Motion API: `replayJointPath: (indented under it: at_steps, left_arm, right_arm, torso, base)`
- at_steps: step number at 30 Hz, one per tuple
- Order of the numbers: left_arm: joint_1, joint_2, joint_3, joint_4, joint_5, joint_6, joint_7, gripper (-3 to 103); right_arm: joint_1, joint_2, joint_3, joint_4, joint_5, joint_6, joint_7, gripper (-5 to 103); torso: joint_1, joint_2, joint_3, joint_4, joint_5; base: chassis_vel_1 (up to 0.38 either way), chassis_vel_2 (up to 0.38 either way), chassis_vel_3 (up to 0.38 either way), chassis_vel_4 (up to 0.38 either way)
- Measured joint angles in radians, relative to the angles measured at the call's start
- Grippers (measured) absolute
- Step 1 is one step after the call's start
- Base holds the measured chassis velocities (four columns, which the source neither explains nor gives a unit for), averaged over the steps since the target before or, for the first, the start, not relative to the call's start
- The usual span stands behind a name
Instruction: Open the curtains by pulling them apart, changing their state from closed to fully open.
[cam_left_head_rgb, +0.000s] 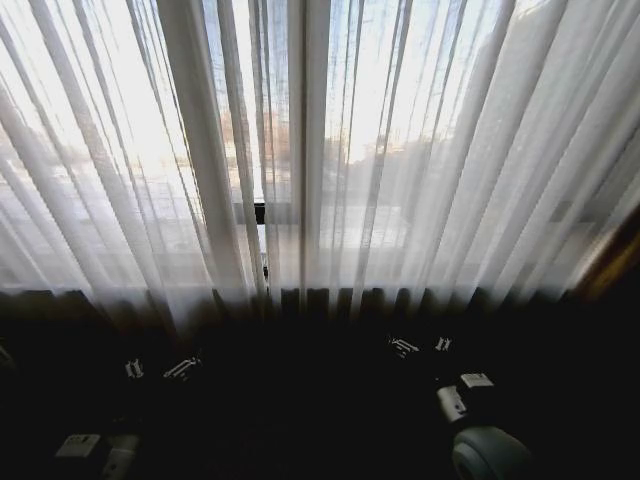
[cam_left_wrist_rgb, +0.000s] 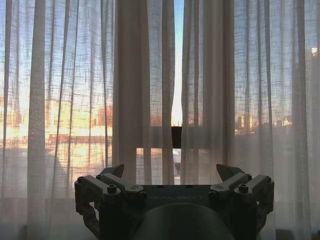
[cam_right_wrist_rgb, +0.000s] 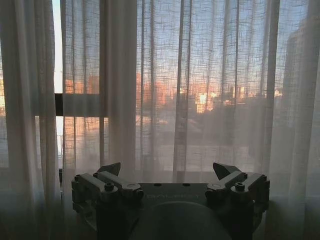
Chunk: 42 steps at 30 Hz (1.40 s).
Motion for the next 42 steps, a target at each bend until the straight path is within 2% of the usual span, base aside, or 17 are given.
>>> replayJointPath:
  at_steps: [5,9,15,23,36,42]
  left_arm:
    - [0.003,-0.002,-0.002,0.002,-0.001,-0.007,0.0,100]
    - [0.009,-0.005,0.0,0.002,0.0,-0.015,0.001,100]
    - [0.014,-0.009,-0.001,0.002,0.0,-0.032,0.004,100]
    - [0.022,-0.019,-0.002,0.003,0.002,-0.053,0.032,100]
    - [0.025,-0.023,-0.004,0.002,0.004,-0.061,0.035,100]
    - [0.026,-0.025,-0.005,-0.001,0.004,-0.068,0.038,100]
  right_arm:
    - [0.003,0.001,0.0,-0.002,-0.002,0.001,-0.006,100]
    - [0.002,0.002,0.002,-0.016,-0.025,0.04,-0.029,100]
    - [0.001,0.005,0.002,-0.024,-0.03,0.058,-0.038,100]
    - [0.001,0.007,0.001,-0.029,-0.031,0.073,-0.039,100]
    - [-0.003,0.008,0.0,-0.027,-0.03,0.079,-0.039,100]
    - [-0.007,0.008,-0.001,-0.025,-0.03,0.088,-0.039,100]
  torso:
    - [0.0,0.0,0.0,0.0,0.0]
    - [0.0,0.0,0.0,0.0,0.0001]
    - [0.0,0.0,0.0,0.0,0.0001]
    - [0.0,0.0,0.0,0.0,0.0002]
    - [0.0,0.0,0.0,0.0004,-0.0003]
    - [0.0,0.0,0.0,-0.0001,-0.0002]
  base:
    - [0.0,0.0,0.0,0.0]
    - [0.0,0.0,0.0,0.0]
    - [0.0,0.0,0.0,0.0]
    - [-0.018,0.134,0.011,-0.133]
    - [-0.044,0.47,0.037,-0.467]
    - [-0.211,0.449,0.22,-0.461]
